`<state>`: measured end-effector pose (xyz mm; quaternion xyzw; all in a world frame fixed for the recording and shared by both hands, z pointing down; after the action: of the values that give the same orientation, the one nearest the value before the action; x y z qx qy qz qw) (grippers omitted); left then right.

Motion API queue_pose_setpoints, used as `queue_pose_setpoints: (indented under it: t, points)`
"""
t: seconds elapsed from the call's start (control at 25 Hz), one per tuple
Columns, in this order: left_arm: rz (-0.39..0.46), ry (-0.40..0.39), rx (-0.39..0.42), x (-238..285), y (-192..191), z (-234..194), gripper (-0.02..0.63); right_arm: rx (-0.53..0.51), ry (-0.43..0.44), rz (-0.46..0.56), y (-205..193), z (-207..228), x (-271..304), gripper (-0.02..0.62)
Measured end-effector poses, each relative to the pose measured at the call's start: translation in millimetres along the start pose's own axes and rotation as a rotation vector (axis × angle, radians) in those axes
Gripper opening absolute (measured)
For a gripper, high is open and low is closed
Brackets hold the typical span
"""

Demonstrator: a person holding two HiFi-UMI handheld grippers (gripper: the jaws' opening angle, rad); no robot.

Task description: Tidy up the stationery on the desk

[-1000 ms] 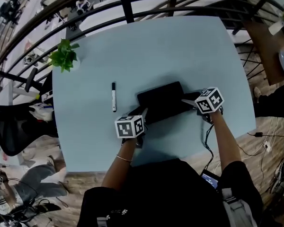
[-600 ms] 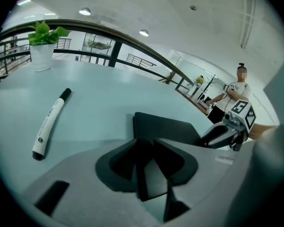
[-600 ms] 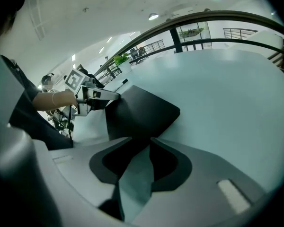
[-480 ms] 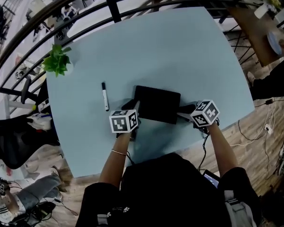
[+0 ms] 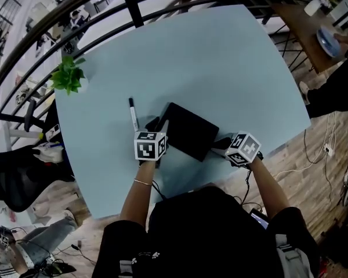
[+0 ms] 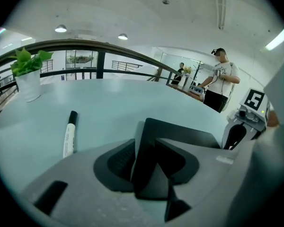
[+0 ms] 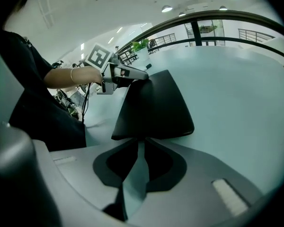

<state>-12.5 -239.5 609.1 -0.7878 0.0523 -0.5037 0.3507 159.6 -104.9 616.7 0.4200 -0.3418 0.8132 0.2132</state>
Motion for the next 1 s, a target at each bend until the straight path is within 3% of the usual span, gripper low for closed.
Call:
queue_pose_setpoints:
  t: [0.2, 0.36, 0.52, 0.64, 0.8, 1.0]
  points:
    - [0.065, -0.006, -0.089, -22.1, 3.4, -5.4, 0.098, -0.003, 0.039, 0.050, 3.7, -9.7, -11.2, 0.054]
    - [0.081, -0.015, -0.143, -55.4, -10.0, 1.7, 0.097, -0.019, -0.022, 0.139, 33.1, 8.1, -32.9, 0.101]
    - [0.070, -0.059, -0.307, -71.6, -47.3, 22.2, 0.124, -0.059, -0.054, 0.116, 64.2, 33.0, -28.8, 0.153]
    - [0.039, -0.086, -0.378, -68.3, -71.8, 42.0, 0.149, -0.087, -0.062, 0.069, 78.7, 46.5, -15.6, 0.167]
    - [0.025, -0.125, -0.426, -55.0, -81.5, 62.3, 0.158, -0.086, -0.049, 0.024, 80.3, 54.9, -1.4, 0.175]
    - [0.018, -0.114, -0.438, -43.2, -78.8, 62.9, 0.159, -0.020, 0.017, 0.050, 79.0, 60.4, 1.3, 0.188]
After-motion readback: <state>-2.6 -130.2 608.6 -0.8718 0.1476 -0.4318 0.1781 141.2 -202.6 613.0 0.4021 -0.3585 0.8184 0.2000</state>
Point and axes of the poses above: the fingertips, and each gripper's own axes: x forward along the fingers, z to its right, y out of its top, the point moved 2 cm from there along -x, backward along the fingers, and after that the axes turned 8 degrees about -z, right-handed, at the moved point
